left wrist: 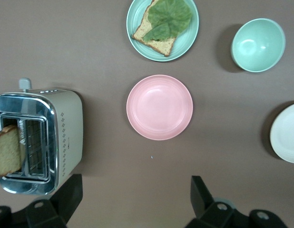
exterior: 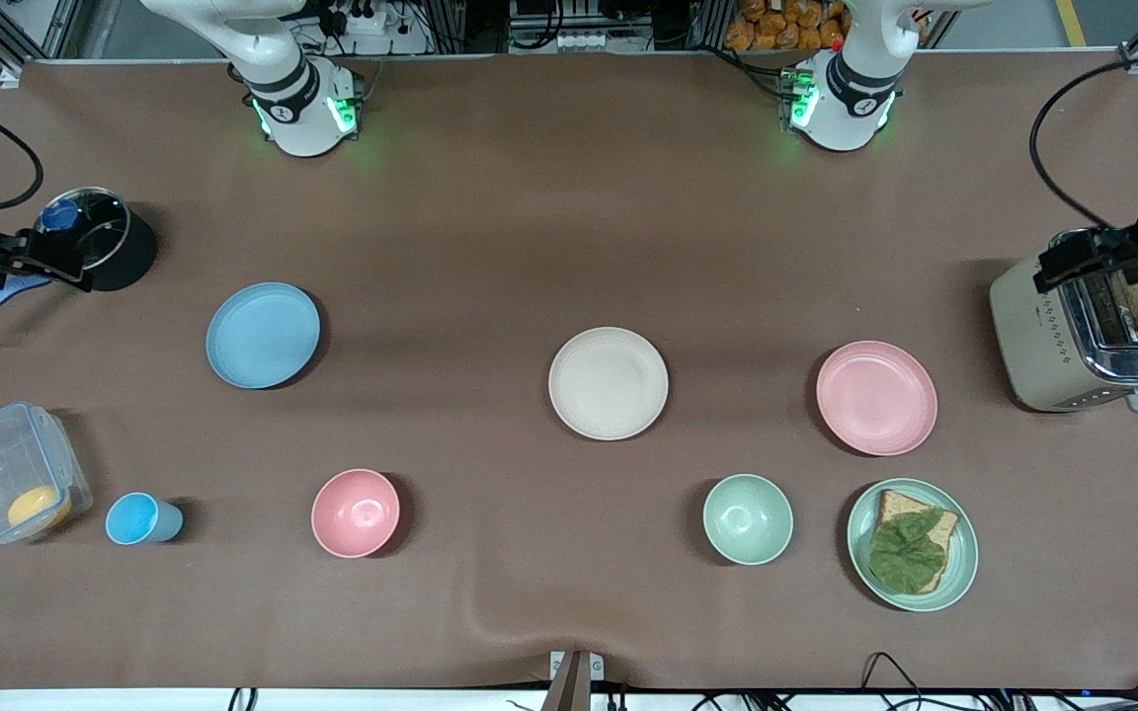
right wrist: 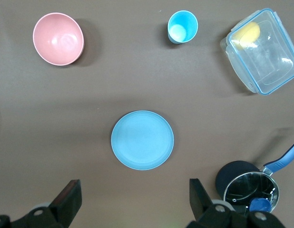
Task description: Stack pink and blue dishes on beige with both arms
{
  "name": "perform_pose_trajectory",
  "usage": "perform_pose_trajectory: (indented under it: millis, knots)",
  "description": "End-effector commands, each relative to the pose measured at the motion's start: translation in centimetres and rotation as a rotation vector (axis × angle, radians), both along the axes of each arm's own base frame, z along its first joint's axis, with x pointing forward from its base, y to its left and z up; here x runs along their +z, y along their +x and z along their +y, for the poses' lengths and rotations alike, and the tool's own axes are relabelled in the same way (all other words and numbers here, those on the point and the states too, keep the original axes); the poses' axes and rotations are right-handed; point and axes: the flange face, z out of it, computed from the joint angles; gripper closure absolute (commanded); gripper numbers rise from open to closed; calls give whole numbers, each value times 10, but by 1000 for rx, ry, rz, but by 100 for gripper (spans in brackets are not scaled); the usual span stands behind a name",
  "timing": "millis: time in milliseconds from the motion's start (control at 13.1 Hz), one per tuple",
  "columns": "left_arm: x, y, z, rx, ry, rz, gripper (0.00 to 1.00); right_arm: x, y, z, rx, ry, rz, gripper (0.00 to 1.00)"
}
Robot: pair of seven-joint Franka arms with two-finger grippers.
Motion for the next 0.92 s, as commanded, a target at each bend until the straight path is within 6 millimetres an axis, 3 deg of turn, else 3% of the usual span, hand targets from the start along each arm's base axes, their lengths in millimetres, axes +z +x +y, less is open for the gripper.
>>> perform_pose_trajectory:
  millis: [0,230,459,689,842]
  knots:
    - [-59,11,5,-9,27,32,0,0,-2,-3,-10,5,1,0]
    - [-142,4,23,23,24,11,0,-8,0,-15,-29,4,21,0]
    - [-244,-15,49,59,26,-46,0,-31,1,-38,-66,9,79,0]
    - [-323,-22,52,60,28,-43,0,-84,4,-57,-74,36,123,0]
    - [-362,-21,77,82,32,-56,0,-121,1,-65,-50,47,131,0]
